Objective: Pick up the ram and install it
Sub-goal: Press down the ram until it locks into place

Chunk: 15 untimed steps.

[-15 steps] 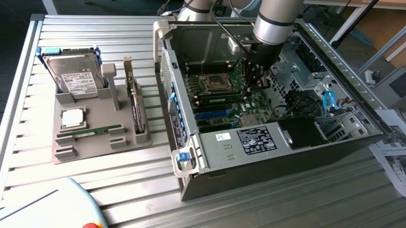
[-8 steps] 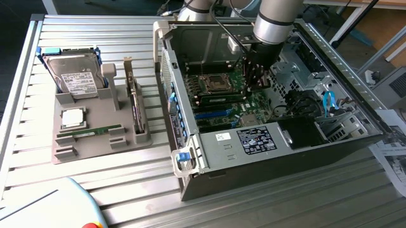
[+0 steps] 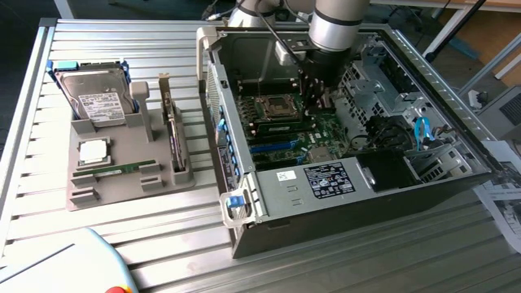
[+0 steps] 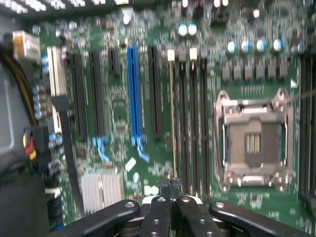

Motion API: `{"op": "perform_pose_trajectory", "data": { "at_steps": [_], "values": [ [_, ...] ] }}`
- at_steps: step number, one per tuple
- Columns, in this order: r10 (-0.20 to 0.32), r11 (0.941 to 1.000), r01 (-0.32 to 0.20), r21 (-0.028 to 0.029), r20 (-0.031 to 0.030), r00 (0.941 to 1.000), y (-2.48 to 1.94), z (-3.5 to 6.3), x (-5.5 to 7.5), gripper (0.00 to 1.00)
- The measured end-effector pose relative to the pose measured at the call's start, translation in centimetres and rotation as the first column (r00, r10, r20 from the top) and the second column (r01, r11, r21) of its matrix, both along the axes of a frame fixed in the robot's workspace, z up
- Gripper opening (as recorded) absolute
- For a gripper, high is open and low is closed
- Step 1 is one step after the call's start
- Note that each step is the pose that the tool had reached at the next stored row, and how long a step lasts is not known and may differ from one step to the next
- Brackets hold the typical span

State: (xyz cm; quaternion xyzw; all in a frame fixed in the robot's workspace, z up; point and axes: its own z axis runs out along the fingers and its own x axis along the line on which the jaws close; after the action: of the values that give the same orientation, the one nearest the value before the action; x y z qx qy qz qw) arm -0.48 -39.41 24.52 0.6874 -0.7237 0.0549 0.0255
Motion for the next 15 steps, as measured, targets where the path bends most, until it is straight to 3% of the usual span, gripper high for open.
{"op": "perform_pose_trajectory", "data": {
  "at_steps": [6,10,12,15],
  "values": [
    [0.0,1.0,0.0,0.0007,0.0043,1.0,0.0,-0.03,-2.9,0.11],
    [0.0,0.9998,0.0,0.0177,0.0044,1.0,0.0,-0.29,-4.1,0.11],
    [0.0,0.9995,0.0,0.0313,0.0045,1.0,0.01,-0.54,-4.3,0.11],
    [0.0,0.9993,0.0,0.0374,0.0044,1.0,0.0,-0.79,-4.3,0.11]
  ]
}}
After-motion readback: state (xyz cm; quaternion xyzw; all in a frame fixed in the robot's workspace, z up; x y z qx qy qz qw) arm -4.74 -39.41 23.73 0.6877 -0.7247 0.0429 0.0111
